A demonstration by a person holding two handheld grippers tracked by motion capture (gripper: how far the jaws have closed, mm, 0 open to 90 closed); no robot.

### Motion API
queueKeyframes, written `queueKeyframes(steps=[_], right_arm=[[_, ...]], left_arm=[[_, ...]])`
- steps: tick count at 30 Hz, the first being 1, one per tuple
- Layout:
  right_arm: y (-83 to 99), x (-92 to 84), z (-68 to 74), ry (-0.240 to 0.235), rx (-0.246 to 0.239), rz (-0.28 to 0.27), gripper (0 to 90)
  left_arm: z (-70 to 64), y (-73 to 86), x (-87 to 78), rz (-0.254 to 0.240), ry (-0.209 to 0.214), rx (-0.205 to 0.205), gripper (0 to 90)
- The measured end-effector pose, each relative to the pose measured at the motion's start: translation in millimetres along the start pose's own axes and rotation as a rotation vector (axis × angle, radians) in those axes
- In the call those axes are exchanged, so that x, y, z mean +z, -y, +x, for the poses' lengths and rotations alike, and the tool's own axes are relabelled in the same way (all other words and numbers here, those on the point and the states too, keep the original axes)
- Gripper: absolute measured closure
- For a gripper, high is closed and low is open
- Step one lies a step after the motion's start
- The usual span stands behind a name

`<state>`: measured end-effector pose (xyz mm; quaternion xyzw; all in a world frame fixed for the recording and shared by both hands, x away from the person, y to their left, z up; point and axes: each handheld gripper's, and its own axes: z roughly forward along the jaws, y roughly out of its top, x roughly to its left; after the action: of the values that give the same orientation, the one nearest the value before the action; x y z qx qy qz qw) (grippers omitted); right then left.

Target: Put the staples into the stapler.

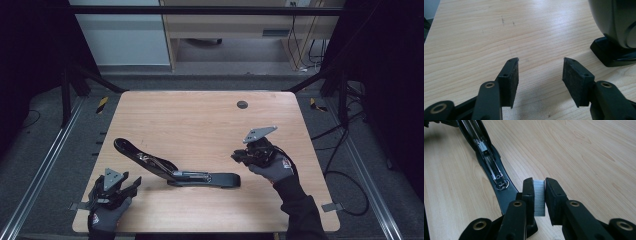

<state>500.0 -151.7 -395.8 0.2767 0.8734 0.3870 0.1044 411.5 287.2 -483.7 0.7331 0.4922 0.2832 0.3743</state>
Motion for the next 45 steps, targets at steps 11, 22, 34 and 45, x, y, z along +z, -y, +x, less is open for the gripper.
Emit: queueKeyframes(steps=[11,22,34,45], right_arm=[[-15.9,11.4,6.1,-0.044,-0.051,0.008,78.3],[-28.4,26.9,12.6,-0.093,-0.091,0.045,78.3],[-32.1,39.3,15.9,-0.123,-0.123,0.049,78.3],[-37.4,51.4,22.2,-0.166,-0.169,0.051,78.3]], left_arm=[[-0.5,-0.3,-1.1,-0.002,0.000,0.000,46.4],[-0.8,-0.2,-0.9,0.001,0.002,0.004,46.4],[-1.2,-0.6,-1.2,-0.002,0.006,0.003,46.4],[-1.2,-0.7,-1.5,-0.002,0.005,0.003,46.5]])
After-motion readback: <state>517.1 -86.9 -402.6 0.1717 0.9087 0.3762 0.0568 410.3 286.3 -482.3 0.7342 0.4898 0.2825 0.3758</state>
